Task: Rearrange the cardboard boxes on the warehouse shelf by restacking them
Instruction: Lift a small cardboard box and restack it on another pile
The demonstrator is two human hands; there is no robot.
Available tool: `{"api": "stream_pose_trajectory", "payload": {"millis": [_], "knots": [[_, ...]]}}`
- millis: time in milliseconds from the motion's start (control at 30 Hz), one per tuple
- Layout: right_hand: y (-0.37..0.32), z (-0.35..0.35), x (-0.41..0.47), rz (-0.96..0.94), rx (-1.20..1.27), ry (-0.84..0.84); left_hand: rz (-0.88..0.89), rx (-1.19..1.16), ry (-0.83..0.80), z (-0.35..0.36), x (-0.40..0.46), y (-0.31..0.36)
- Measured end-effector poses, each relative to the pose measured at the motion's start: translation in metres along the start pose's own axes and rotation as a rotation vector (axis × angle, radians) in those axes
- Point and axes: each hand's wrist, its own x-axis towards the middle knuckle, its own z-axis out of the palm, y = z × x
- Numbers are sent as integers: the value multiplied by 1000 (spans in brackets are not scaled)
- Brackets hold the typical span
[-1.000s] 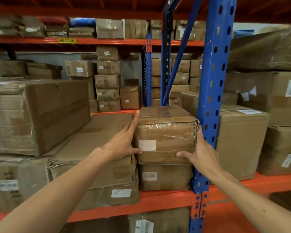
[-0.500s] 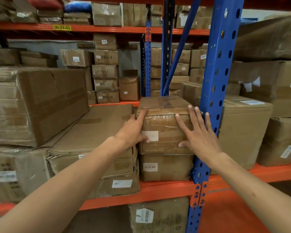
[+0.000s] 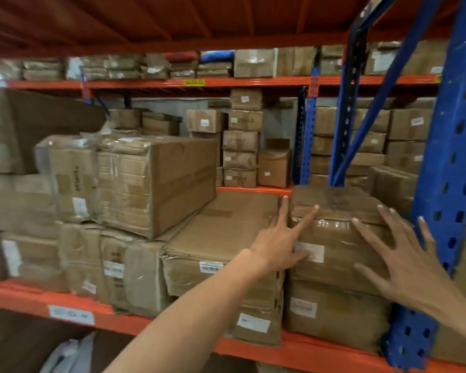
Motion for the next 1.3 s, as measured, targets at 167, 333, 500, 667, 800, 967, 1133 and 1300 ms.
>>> {"api": "stream_pose_trajectory", "payload": {"millis": [167,333,500,667,800,967,1133,1300], "knots": [[-33,-17,65,7,173,15,-85,10,283,-37,-23,-34],[-102,-26,127,28,523,-111,-298,140,698,-96,-82,-99],[-185,-30,191,-141,696,-199,-672,17,700,-125,-153,-164],[-261,-60,261,-219,720,-253,-875,-151,515,-130,-185,-210],[-302,-77,299,-198,672,-337,-873,-299,438,-127,-183,-233],[-343,-85,332,-148,543,-442,-778,-429,420,-101,-167,-242],[-364,-72,343,-74,767,-387,-719,-452,529,-89,-158,-248],[-357,-70,332,-24,874,-350,-677,-385,634,-83,-156,-245]]}}
